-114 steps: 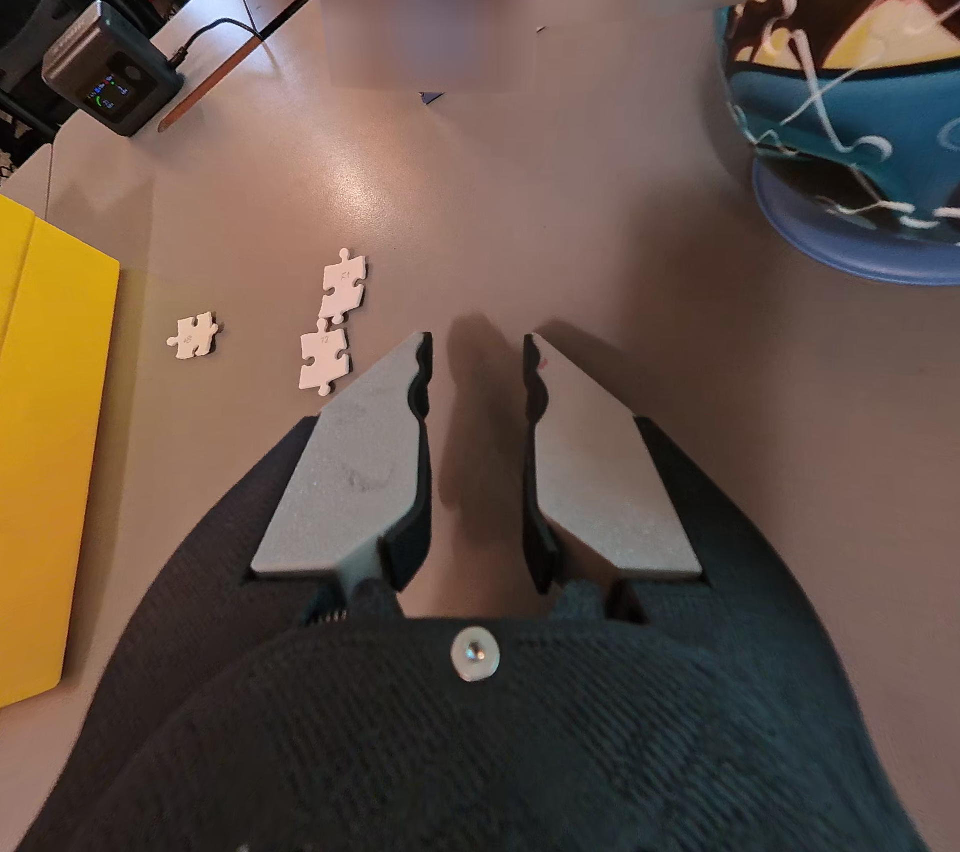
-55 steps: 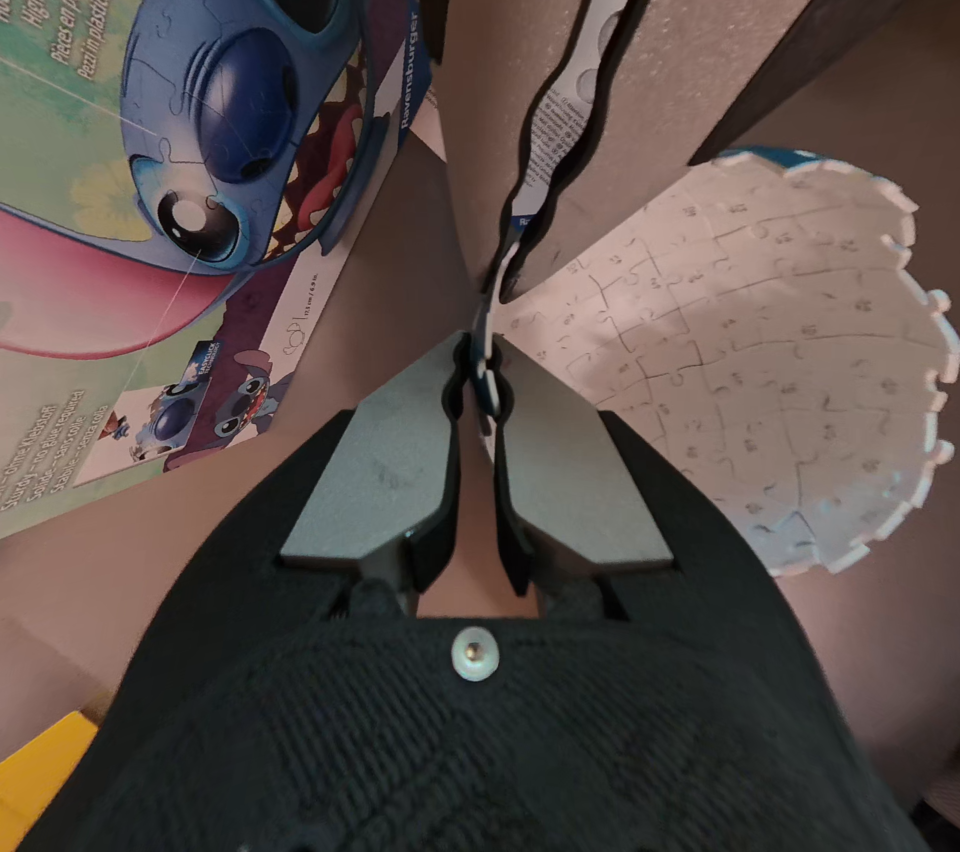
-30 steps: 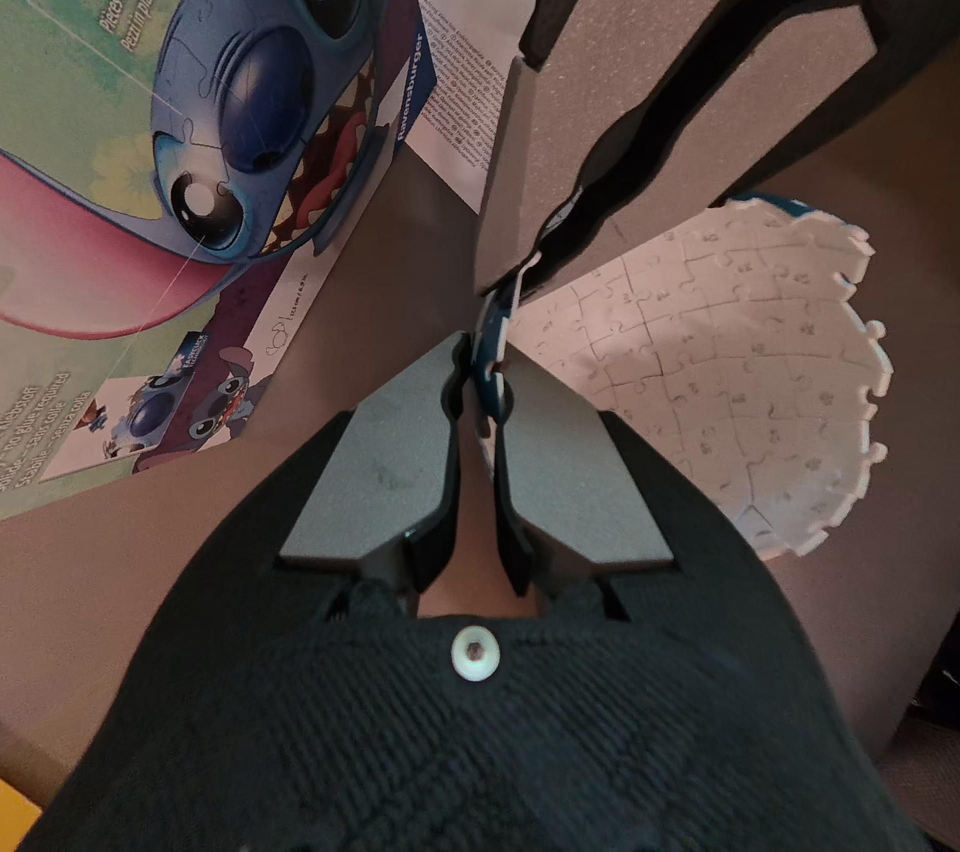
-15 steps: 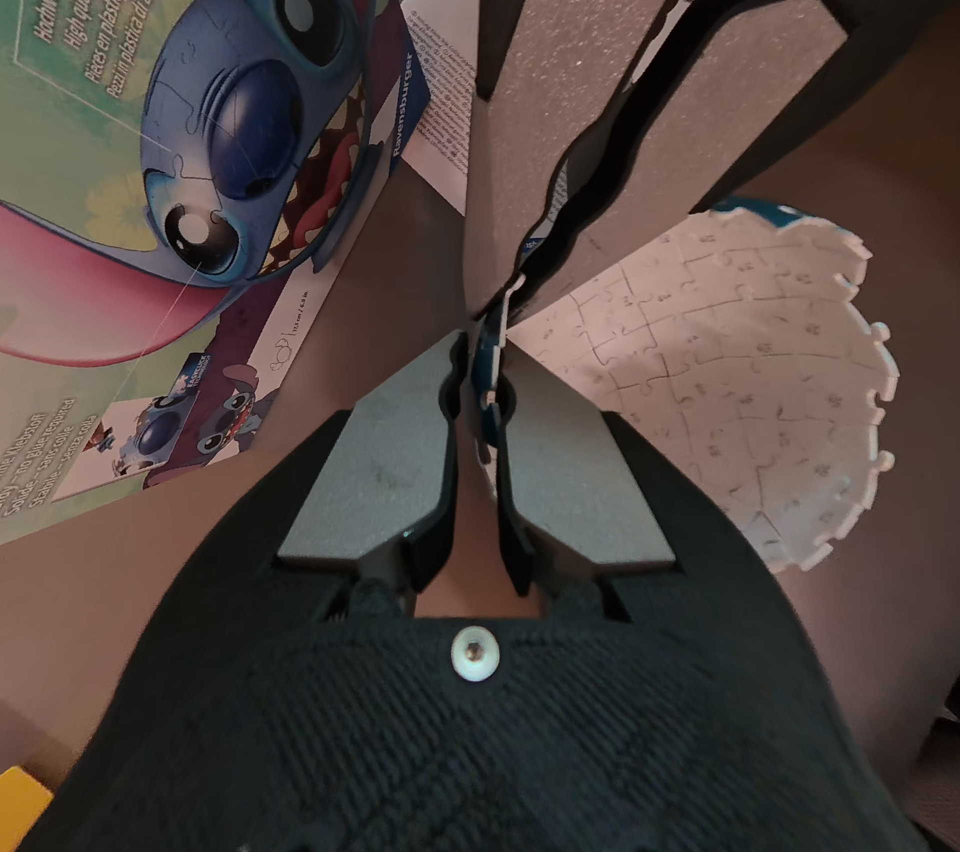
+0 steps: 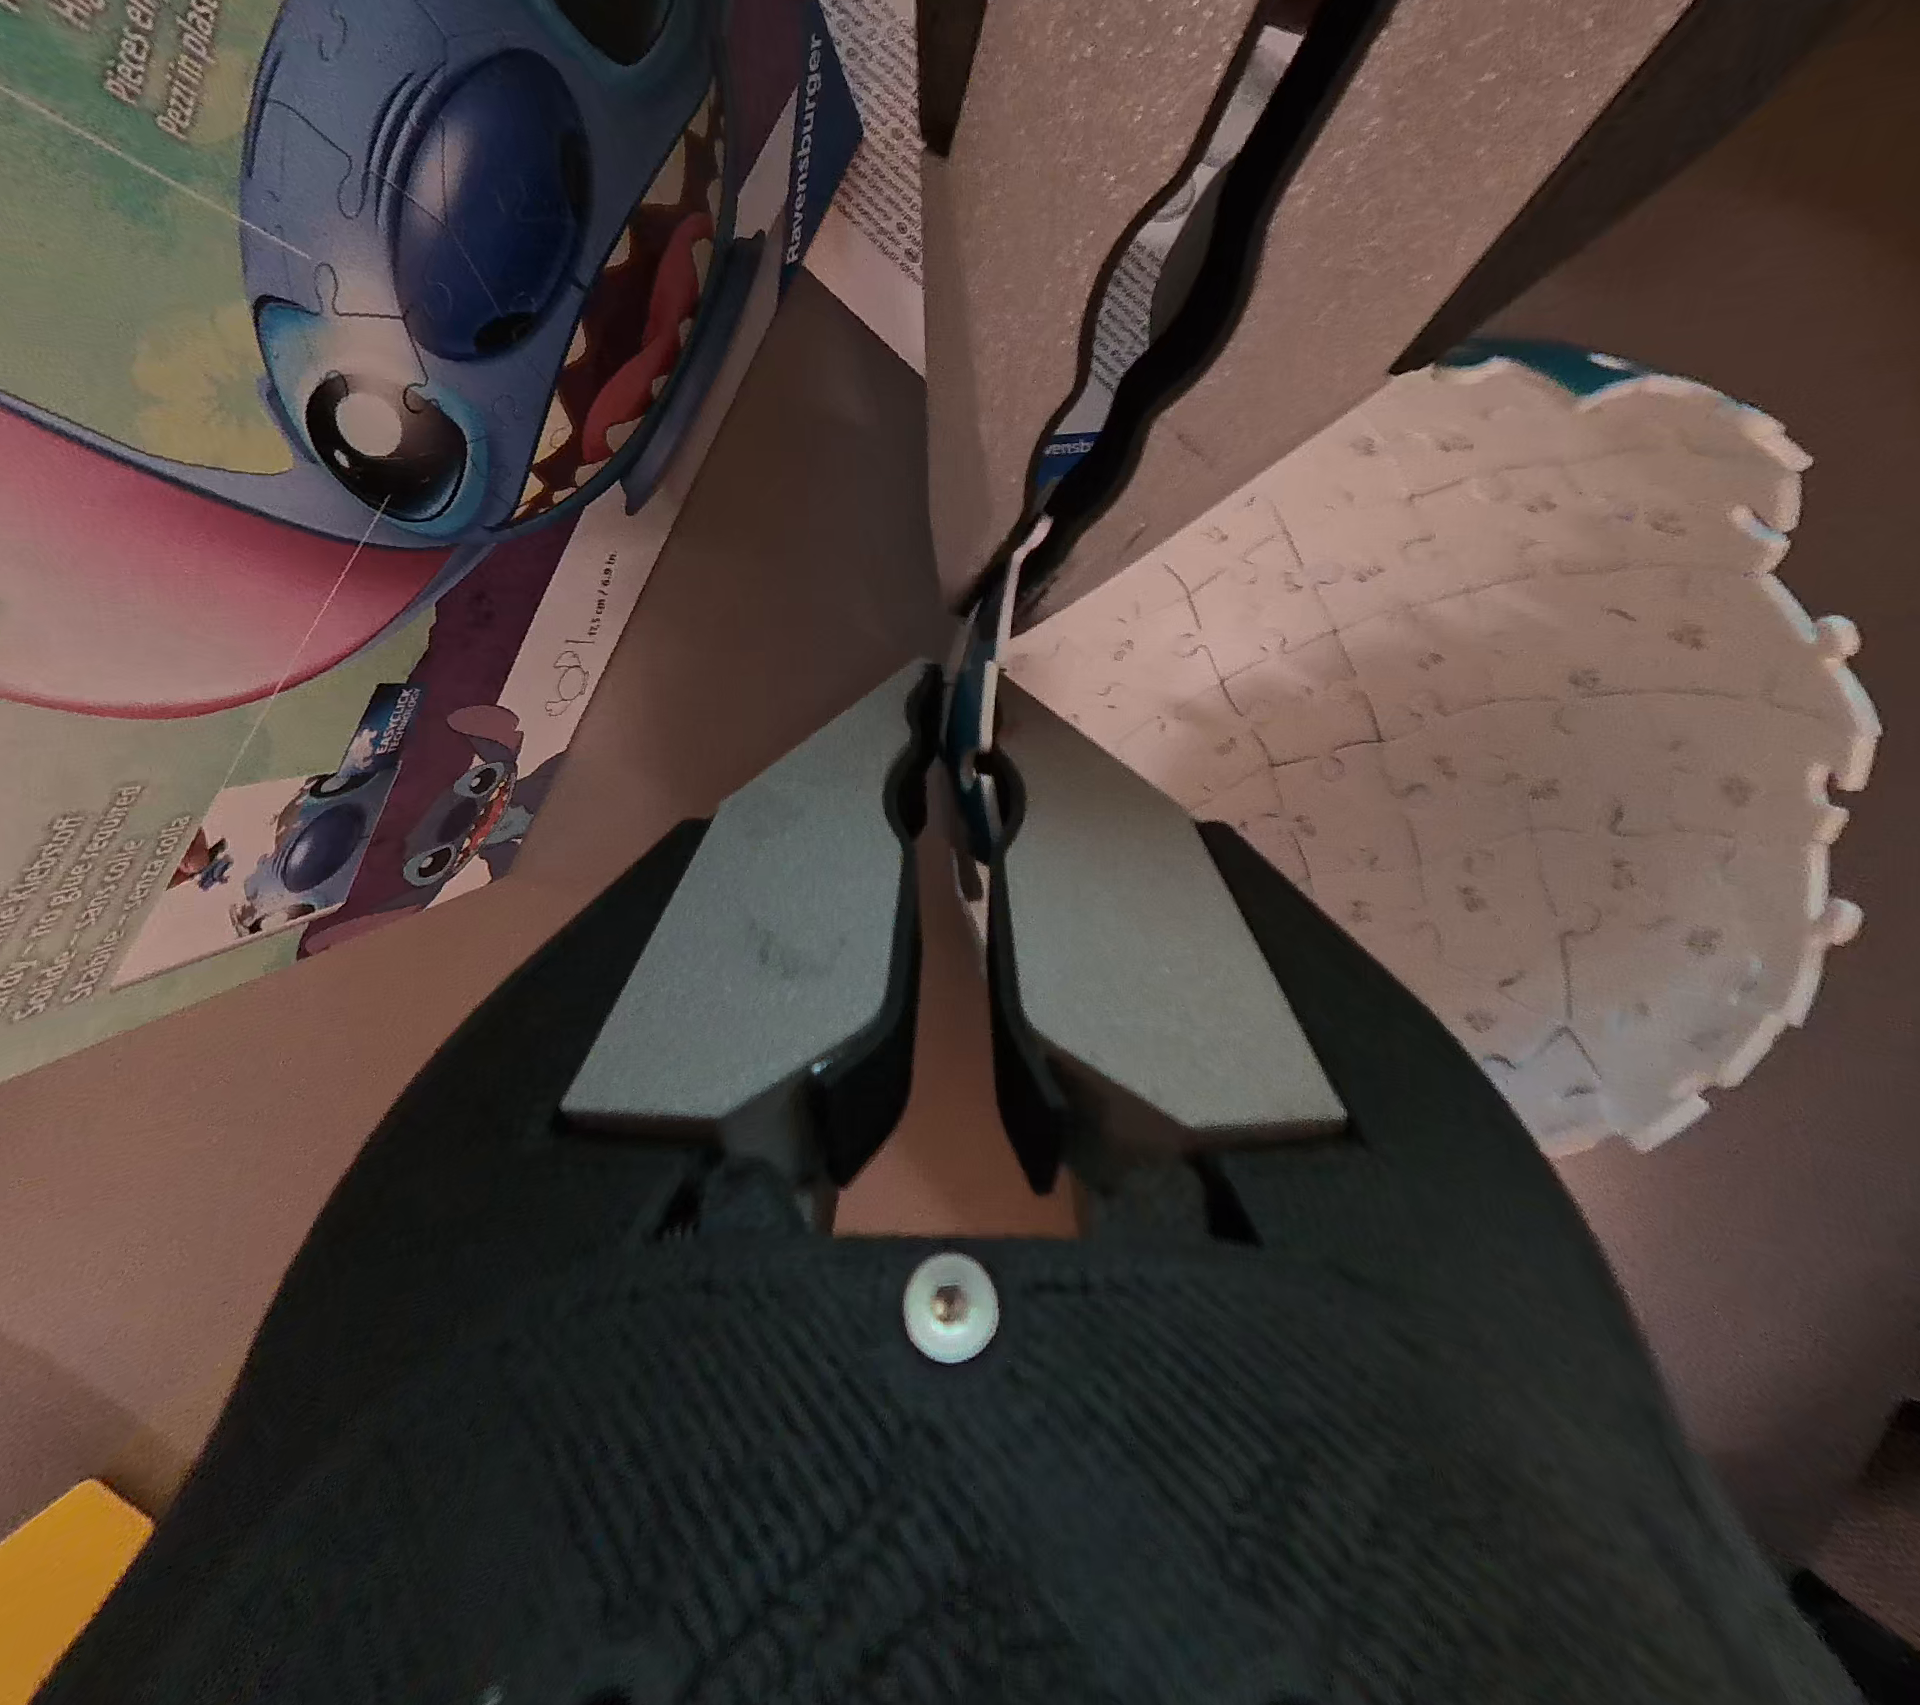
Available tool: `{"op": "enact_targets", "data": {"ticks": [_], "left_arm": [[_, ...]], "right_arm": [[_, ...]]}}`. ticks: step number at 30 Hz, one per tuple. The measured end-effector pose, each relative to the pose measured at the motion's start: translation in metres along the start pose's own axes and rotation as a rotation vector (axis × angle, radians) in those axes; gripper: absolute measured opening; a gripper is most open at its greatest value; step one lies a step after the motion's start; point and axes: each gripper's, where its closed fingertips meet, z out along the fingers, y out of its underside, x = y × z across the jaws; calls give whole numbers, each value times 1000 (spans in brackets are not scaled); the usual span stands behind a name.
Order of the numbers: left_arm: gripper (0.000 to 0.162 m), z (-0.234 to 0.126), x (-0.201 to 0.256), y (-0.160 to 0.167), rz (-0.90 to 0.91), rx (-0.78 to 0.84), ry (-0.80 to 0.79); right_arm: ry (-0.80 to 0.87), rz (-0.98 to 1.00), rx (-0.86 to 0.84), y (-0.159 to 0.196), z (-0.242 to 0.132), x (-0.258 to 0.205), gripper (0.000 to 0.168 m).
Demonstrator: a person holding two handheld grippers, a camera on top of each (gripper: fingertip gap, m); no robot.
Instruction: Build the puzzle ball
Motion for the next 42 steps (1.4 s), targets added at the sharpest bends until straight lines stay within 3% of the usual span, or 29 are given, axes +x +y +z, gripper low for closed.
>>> {"op": "enact_targets", "data": {"ticks": [19, 32, 42], "left_arm": [[1, -1, 0, 1, -89, 12, 66], [2, 2, 0, 4, -90, -7, 65], [2, 2, -2, 7, -127, -9, 77]], "right_arm": [[66, -57, 4, -2, 3, 2, 2], [-63, 127, 53, 1, 4, 0, 1], [-63, 141, 29, -3, -7, 6, 5]]}}
